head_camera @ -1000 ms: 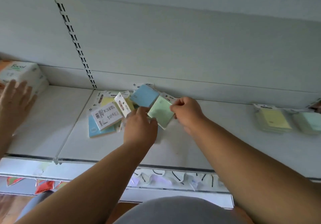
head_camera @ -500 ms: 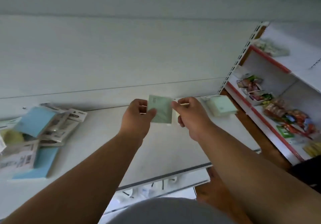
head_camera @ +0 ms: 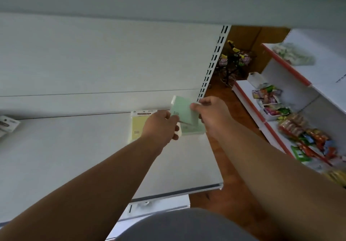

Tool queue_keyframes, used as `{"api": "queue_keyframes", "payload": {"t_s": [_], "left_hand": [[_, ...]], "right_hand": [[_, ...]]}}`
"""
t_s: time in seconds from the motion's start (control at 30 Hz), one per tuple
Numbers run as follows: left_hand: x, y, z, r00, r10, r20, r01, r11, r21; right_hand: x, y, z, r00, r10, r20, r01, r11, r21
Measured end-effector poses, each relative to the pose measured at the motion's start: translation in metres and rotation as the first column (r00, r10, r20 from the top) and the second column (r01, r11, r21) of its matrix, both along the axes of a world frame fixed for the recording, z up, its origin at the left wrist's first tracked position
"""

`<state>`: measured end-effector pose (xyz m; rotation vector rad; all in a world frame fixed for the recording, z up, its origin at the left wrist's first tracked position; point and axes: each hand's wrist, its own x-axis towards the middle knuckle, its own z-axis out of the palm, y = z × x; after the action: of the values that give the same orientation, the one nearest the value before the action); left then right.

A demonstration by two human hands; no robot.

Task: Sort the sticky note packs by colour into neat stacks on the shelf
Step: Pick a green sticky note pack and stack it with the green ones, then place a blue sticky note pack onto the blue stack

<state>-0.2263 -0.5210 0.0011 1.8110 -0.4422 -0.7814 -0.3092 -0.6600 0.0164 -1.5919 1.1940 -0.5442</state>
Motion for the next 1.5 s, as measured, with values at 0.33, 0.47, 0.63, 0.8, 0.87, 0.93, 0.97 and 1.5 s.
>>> {"api": "queue_keyframes", "payload": {"t_s": [0.33, 0.47, 0.63, 0.8, 0.87, 0.93, 0.97, 1.5], "left_hand": [[0.009, -0.035, -0.006, 0.808, -0.460, 0.368, 0.132, 0.750, 0.648], [0.010, -0.036, -0.012, 0.733, -0.502, 0.459, 0.073, 0.729, 0.681], [0.006, -0.035, -0.012, 0.670, -0.494, 0.553, 0.031, 0.763, 0.645], [0.013, 0.001, -0.011, 0.676, -0.413, 0.610, -0.016, 0.820, 0.572], [0.020, 0.028, -0.011, 0.686, -0.372, 0.626, -0.038, 0.840, 0.541], [0.032, 0.062, -0.012, 0.698, -0.328, 0.637, -0.068, 0.855, 0.514], [0.039, 0.081, -0.013, 0.707, -0.308, 0.636, -0.079, 0.860, 0.504], [0.210, 0.417, -0.012, 0.728, -0.071, 0.682, -0.319, 0.845, 0.428]], "right_hand": [[-0.002, -0.026, -0.027, 0.900, 0.253, -0.354, -0.366, 0.880, -0.303], [-0.002, -0.022, -0.029, 0.873, 0.246, -0.420, -0.417, 0.823, -0.386], [-0.003, -0.014, -0.023, 0.871, 0.194, -0.452, -0.409, 0.796, -0.446], [0.009, 0.016, -0.016, 0.887, 0.219, -0.408, -0.429, 0.721, -0.545], [0.022, 0.039, -0.012, 0.892, 0.275, -0.358, -0.441, 0.700, -0.562], [0.040, 0.068, -0.009, 0.895, 0.326, -0.303, -0.444, 0.697, -0.563], [0.051, 0.085, -0.009, 0.895, 0.350, -0.276, -0.446, 0.700, -0.558], [0.246, 0.398, -0.036, 0.786, 0.598, -0.159, -0.600, 0.673, -0.433]]}}
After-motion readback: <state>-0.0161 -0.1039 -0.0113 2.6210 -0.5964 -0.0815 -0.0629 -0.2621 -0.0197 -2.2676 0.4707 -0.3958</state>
